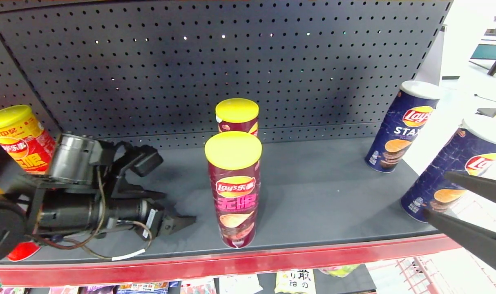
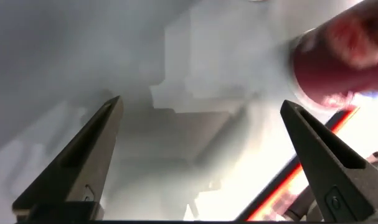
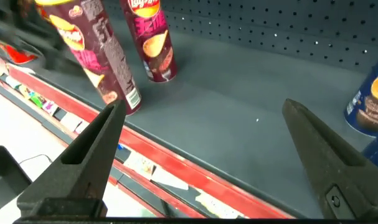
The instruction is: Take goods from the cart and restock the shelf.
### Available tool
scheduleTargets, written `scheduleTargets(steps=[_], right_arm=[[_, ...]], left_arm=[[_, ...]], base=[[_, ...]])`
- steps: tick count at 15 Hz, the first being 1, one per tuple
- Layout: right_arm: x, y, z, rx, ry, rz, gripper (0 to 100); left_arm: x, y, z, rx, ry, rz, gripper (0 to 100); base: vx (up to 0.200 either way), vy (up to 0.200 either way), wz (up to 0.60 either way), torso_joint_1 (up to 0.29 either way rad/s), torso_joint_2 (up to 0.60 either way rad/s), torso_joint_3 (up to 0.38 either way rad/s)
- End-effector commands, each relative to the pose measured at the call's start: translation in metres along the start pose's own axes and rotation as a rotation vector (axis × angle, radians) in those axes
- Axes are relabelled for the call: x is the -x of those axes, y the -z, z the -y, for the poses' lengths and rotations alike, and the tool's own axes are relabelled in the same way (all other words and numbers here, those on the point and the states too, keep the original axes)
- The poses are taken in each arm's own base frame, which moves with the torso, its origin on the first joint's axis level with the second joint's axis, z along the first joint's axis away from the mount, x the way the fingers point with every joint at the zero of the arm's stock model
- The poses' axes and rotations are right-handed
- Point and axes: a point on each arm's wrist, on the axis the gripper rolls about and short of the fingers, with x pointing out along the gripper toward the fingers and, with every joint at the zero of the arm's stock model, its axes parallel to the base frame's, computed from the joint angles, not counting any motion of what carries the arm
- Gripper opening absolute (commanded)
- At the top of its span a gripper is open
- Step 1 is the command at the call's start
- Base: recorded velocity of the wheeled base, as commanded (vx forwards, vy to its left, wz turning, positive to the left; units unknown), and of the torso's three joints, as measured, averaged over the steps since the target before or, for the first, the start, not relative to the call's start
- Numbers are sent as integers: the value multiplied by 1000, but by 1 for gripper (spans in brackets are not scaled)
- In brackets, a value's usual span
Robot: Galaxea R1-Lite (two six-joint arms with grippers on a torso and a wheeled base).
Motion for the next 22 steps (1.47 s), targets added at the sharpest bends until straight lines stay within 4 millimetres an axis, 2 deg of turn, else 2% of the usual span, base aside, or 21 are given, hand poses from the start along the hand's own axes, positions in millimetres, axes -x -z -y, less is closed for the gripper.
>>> scheduleTargets(steps=[1,4,5,6,7,8,9,11,13,15,17,19,22], right_arm=[[10,15,0,3,8,-16,100],[29,35,2,26,66,-11,100],[35,40,5,29,125,-8,100],[40,42,7,25,168,-2,100],[53,49,9,19,268,-7,100],[60,53,9,14,321,-16,100],[80,66,6,1,472,-47,100],[106,89,-4,-21,659,-95,100],[121,109,-15,-31,723,-102,100],[126,125,-19,-27,723,-90,100],[118,135,-14,-14,712,-45,100],[108,145,-11,33,601,50,100],[107,145,-11,37,549,52,100]], left_arm=[[86,26,-3,44,-161,201,100],[166,66,38,122,-232,423,100],[189,90,55,176,-278,452,100],[198,105,63,207,-313,454,100],[210,142,81,269,-370,452,100],[213,157,88,282,-385,451,100],[209,189,95,308,-443,426,100],[194,210,91,357,-604,411,100],[179,218,87,413,-670,432,100],[176,220,86,418,-665,444,100],[173,222,87,314,-521,504,100],[161,221,79,234,-518,570,100],[150,217,73,135,-495,724,100]], base=[[0,0,0,0,0,0],[0,0,0,0,0,0],[0,0,0,0,0,0],[0,0,0,0,0,0],[0,0,0,0,0,0],[0,0,0,0,0,0],[0,0,0,0,0,0],[0,0,0,0,0,0],[0,0,0,0,0,0],[0,0,0,0,0,0],[0,0,0,0,0,0],[0,0,0,0,0,0],[0,0,0,0,0,0]])
